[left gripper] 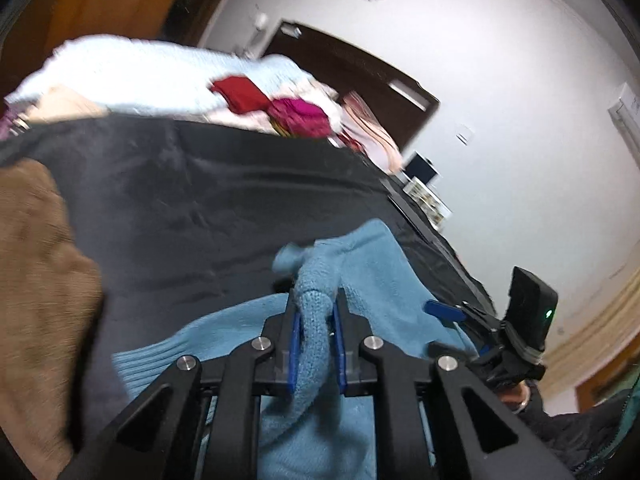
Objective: Fold clothes
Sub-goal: 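Grasp the sweater edge with the left gripper while the right gripper grasps it too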
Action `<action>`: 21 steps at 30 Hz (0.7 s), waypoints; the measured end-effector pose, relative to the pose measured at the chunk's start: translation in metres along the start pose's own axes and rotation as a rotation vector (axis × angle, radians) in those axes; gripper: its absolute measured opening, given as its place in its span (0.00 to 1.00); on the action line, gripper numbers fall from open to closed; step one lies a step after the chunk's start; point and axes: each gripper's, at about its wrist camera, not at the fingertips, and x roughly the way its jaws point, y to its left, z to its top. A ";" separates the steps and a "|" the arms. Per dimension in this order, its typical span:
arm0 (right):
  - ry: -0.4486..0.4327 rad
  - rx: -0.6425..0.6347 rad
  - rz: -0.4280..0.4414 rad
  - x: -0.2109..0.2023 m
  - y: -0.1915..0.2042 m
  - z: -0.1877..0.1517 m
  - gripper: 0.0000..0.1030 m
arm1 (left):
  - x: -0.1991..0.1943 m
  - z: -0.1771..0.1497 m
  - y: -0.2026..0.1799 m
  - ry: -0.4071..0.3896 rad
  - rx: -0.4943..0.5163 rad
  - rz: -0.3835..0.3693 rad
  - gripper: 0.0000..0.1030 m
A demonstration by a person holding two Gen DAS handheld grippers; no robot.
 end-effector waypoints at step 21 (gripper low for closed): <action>0.107 0.045 0.039 0.062 -0.112 0.090 0.94 | -0.096 -0.023 0.010 -0.165 -0.064 0.161 0.15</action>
